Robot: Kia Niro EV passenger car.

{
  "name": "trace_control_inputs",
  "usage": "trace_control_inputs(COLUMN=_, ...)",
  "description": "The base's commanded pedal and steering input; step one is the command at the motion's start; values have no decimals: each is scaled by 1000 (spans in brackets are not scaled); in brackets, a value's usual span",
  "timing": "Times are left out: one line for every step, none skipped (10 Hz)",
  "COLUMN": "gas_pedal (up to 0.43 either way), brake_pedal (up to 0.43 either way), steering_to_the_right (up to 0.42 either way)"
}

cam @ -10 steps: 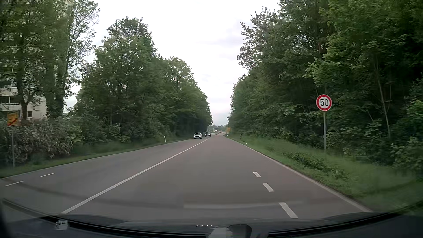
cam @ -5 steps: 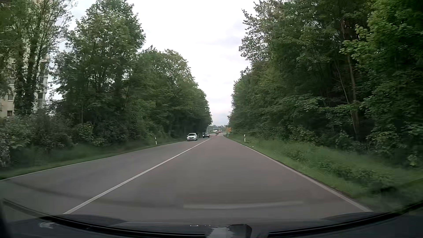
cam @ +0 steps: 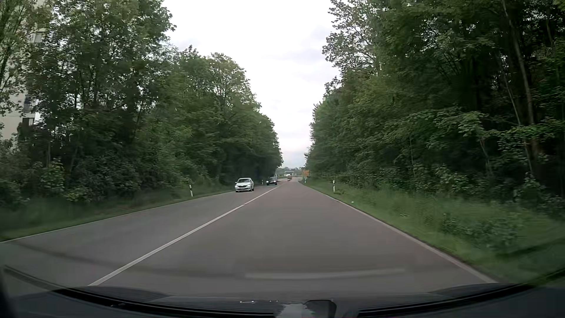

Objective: Follow the waypoints while adhering to traffic rules and regulations

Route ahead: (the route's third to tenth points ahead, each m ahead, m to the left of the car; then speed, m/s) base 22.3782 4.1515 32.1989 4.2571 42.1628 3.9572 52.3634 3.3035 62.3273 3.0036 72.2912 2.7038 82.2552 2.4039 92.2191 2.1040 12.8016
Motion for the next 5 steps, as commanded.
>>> trace_control_inputs(gas_pedal=87, brake_pedal=0, steering_to_the_right=0)
trace_control_inputs(gas_pedal=87, brake_pedal=0, steering_to_the_right=0)
trace_control_inputs(gas_pedal=87, brake_pedal=0, steering_to_the_right=0)
trace_control_inputs(gas_pedal=87, brake_pedal=0, steering_to_the_right=-1)
trace_control_inputs(gas_pedal=87, brake_pedal=0, steering_to_the_right=-1)
